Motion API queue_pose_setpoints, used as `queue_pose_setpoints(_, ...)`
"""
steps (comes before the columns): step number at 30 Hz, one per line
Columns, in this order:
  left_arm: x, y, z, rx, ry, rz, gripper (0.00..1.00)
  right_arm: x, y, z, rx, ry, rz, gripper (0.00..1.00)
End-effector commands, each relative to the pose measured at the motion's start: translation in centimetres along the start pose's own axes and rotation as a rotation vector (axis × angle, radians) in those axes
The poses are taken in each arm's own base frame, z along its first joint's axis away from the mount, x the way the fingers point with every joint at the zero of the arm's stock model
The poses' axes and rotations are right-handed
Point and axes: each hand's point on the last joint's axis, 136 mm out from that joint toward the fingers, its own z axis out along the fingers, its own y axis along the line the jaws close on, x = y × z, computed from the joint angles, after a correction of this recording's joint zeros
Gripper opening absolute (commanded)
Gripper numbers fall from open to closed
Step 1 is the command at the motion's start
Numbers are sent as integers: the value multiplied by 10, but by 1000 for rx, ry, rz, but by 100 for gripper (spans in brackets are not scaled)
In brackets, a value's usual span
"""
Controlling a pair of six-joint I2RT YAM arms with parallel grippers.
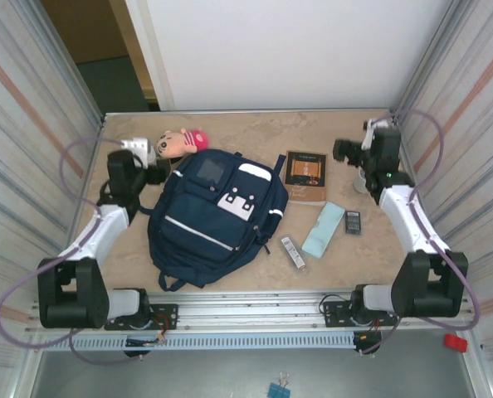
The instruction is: Pack the student bag
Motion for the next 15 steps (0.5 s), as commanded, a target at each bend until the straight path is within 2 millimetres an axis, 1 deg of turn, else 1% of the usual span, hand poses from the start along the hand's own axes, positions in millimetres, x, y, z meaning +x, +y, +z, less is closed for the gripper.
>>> queue_pose_setpoints(1, 40, -29, -27, 108, 302, -133, 77, 85, 20, -47, 4, 421, 108, 99)
queue_pose_setpoints(2, 44, -38, -30, 138, 336, -149, 77, 97, 34, -54, -43, 476, 159, 99)
queue_pose_setpoints(4, 63, -49, -32, 163, 431, -198, 77, 129, 67, -71, -125, 590, 261, 99)
queue_pose_setpoints(6, 84, -56, -31, 184, 511, -273, 76, 168, 94, -84, -148, 680, 314, 99)
queue_pose_setpoints(8, 107, -60, -27, 184, 576, -331, 73, 201, 123, -96, -181, 729, 340, 100)
queue_pose_setpoints(9, 119, -61, -25, 181, 612, -360, 73, 215, 137, -101, -200, 747, 354, 98)
queue_pose_setpoints(11, 139, -62, -24, 170, 670, -393, 70, 235, 163, -110, -252, 776, 391, 93)
queue_pose_setpoints(12, 147, -63, -23, 170, 692, -412, 68, 242, 176, -114, -287, 775, 402, 91)
queue_pose_setpoints(14, 160, -65, -23, 177, 715, -434, 64, 254, 197, -118, -343, 776, 406, 88)
queue_pose_setpoints(15, 166, -66, -23, 174, 724, -443, 63, 262, 203, -116, -344, 787, 413, 87)
